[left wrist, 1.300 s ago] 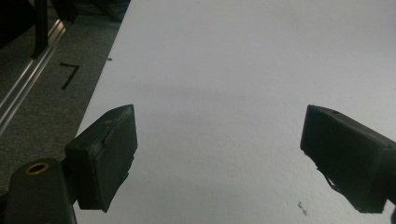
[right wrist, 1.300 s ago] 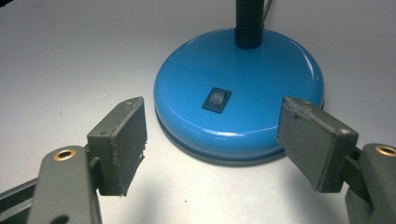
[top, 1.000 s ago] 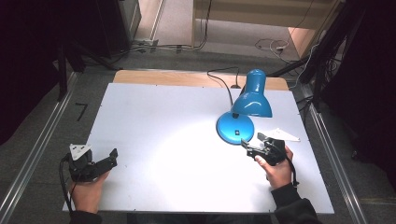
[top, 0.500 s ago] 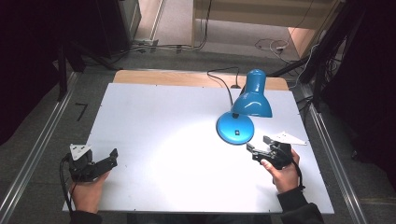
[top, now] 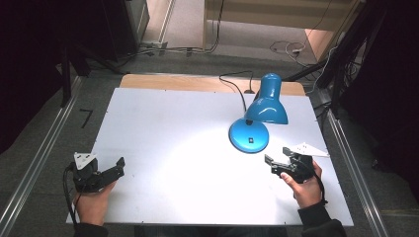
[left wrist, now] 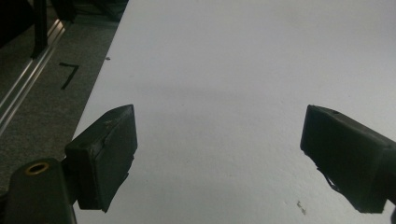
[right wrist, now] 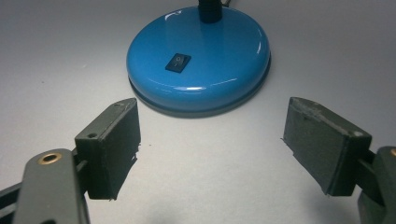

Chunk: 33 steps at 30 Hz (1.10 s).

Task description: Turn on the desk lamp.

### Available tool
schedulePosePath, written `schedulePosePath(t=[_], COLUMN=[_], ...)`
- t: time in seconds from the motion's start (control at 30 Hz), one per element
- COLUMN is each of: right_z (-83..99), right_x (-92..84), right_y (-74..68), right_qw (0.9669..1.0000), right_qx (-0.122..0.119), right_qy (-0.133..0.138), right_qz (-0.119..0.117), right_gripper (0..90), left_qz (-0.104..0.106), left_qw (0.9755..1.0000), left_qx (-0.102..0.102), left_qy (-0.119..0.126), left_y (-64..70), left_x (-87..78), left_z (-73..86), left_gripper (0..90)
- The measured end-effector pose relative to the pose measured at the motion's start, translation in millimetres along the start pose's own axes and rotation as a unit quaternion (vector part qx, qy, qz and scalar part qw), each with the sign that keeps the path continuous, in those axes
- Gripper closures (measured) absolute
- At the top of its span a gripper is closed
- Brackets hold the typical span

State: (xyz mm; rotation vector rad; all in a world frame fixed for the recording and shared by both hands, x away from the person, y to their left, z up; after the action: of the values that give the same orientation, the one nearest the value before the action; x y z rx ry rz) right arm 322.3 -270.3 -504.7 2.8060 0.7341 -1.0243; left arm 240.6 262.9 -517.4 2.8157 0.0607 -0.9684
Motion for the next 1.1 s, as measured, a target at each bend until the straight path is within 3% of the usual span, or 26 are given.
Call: schedulePosePath(t=[0.13,1.1], right_z=[2.7,15.9], right_x=[-2.5,-30.5], right_y=[2.4,25.7], right_qw=[1.0,0.9996], right_qx=[-0.006,0.017], right_qy=[-0.002,0.006], right_qz=[0.007,0.024], right_gripper=[17.5,16.6], left_qz=[0.0,0.0], left_qw=[1.0,1.0], left_qx=[0.0,0.002], left_qy=[0.0,-0.001], left_y=[0.4,1.0], left_x=[-0.1,0.3], left_z=[0.1,0.4], left_gripper=[11.7,11.7])
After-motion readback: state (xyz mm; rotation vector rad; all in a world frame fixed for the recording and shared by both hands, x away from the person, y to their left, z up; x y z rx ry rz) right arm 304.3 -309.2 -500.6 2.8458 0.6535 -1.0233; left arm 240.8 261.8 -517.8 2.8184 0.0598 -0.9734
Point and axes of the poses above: each handheld gripper's, and its own axes: x roughly forward along the jaws, z roughly out of its underside, y roughly to its right, the point moved 4 cm from there along x, roughly forward along the jaws, and after that the axes turned 3 degrees about -y, right-handed, at the moved point
